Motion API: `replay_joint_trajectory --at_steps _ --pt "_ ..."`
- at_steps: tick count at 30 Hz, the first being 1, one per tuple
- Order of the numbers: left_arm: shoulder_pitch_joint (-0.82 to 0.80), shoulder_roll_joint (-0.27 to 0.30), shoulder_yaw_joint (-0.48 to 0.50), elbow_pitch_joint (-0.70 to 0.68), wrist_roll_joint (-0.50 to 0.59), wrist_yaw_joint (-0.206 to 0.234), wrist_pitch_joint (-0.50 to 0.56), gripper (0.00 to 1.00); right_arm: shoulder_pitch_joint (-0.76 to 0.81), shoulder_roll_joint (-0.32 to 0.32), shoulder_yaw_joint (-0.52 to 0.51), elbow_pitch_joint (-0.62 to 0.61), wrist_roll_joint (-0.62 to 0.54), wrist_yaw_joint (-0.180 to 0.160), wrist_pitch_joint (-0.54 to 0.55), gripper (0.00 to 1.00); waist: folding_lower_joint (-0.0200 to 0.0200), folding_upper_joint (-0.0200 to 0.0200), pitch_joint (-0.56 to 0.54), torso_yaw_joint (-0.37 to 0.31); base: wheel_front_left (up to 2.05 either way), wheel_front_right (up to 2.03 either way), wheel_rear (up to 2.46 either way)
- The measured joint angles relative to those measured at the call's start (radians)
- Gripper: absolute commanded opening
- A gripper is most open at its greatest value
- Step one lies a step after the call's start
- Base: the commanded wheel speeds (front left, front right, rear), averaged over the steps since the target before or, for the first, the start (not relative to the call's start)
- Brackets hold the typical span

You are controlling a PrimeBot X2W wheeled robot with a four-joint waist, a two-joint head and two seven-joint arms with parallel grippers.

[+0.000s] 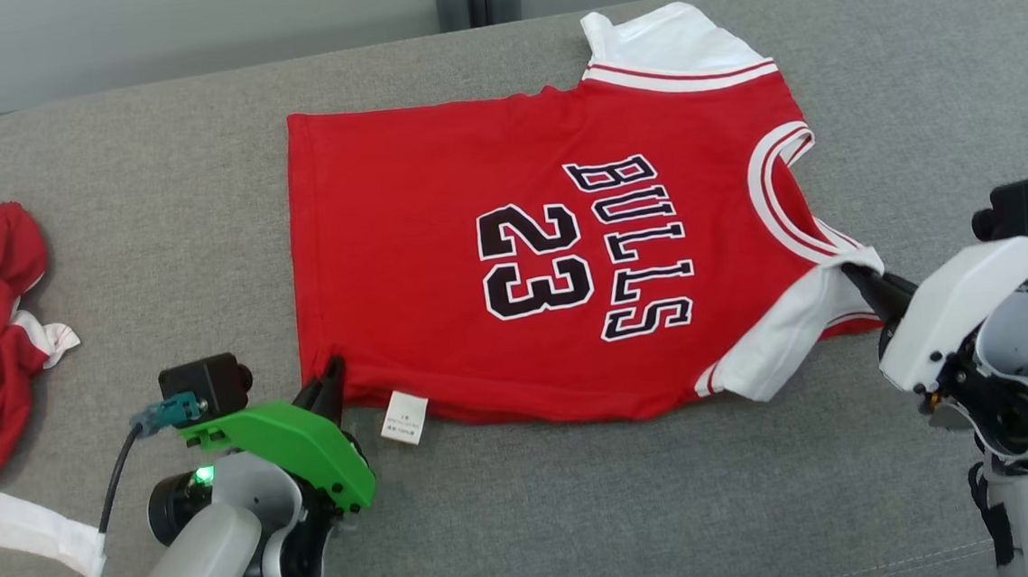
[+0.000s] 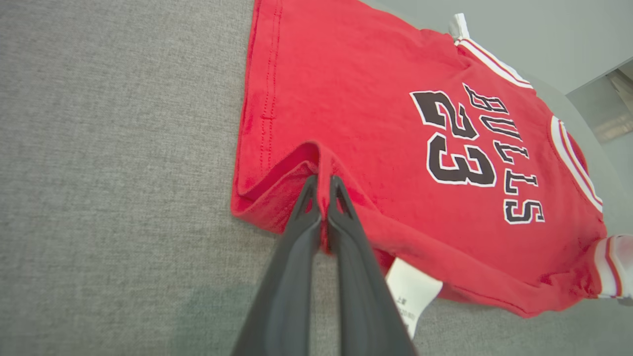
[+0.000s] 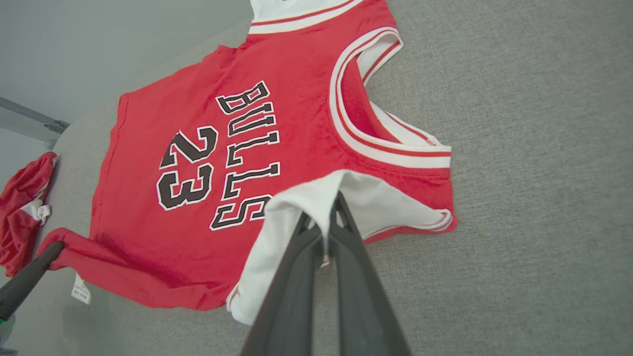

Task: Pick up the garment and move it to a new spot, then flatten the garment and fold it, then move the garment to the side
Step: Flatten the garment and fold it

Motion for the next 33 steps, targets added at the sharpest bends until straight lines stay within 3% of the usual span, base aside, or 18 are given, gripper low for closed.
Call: replay_joint_trajectory --at_steps 8,20,21,22,28,33 --pt "-0.108 -0.042 0.011 0.089 0.000 0.023 0.026 0.00 -0.172 -0.013 0.018 0.157 -0.026 0.000 -0.114 0.00 0.0000 0.0000 0.039 0.012 0.00 0.00 0.00" --pt "-0.191 -0.075 0.009 0.181 0.005 0.017 0.026 0.00 -0.267 -0.057 0.058 0.297 -0.036 0.000 -0.301 0.00 0.0000 0.0000 0.069 0.041 0.00 0.00 0.00" --pt "-0.193 -0.078 0.009 0.187 0.005 0.016 0.025 0.48 -0.269 -0.057 0.060 0.307 -0.036 0.000 -0.309 0.06 0.0000 0.0000 0.070 0.042 0.00 0.00 0.00" --pt "-0.195 -0.080 0.008 0.190 0.005 0.014 0.023 1.00 -0.273 -0.057 0.061 0.316 -0.036 0.000 -0.318 1.00 0.0000 0.0000 0.071 0.042 0.00 0.00 0.00" --pt "-0.206 -0.088 0.015 0.203 0.008 0.006 -0.022 1.00 -0.288 -0.068 0.090 0.321 -0.012 0.000 -0.410 1.00 0.0000 0.0000 0.069 0.046 0.00 0.00 0.00" --pt "-0.174 -0.064 0.011 0.191 0.024 0.017 -0.048 1.00 -0.267 -0.101 0.099 0.307 -0.008 0.000 -0.425 1.00 0.0000 0.0000 0.056 0.048 0.00 0.00 0.00"
